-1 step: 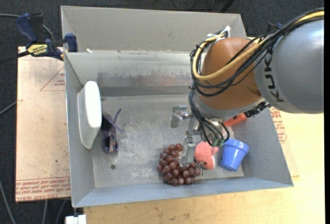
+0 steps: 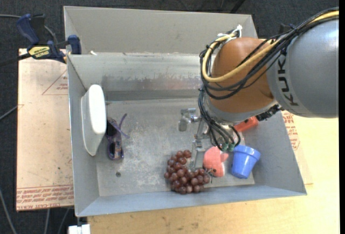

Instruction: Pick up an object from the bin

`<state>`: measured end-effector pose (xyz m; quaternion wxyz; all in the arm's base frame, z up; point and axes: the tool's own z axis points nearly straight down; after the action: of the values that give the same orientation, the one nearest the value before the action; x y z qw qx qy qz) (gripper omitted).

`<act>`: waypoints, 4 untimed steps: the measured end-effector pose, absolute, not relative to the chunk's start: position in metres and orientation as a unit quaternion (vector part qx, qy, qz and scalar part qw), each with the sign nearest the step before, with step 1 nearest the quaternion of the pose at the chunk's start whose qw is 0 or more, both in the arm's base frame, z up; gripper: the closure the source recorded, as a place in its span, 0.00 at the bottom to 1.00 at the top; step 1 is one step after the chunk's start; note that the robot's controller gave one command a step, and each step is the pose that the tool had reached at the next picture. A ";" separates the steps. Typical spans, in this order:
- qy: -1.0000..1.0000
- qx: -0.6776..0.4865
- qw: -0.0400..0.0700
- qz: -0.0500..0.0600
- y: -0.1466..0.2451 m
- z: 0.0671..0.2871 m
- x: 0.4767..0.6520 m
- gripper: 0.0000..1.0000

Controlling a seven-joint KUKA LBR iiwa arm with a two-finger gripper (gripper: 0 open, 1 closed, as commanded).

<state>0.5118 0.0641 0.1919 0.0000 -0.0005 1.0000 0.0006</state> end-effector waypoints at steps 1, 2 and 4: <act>1.000 -0.026 0.003 0.001 0.061 0.169 0.508 0.00; 0.997 -0.077 0.002 0.001 0.042 0.109 0.499 0.00; 0.994 -0.113 0.002 0.002 0.044 0.073 0.516 1.00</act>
Offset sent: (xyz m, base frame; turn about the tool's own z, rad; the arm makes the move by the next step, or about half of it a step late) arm -0.0205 -0.0380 -0.1199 -0.2058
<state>0.5159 0.0438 0.0727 0.0025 -0.1130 0.9936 0.0017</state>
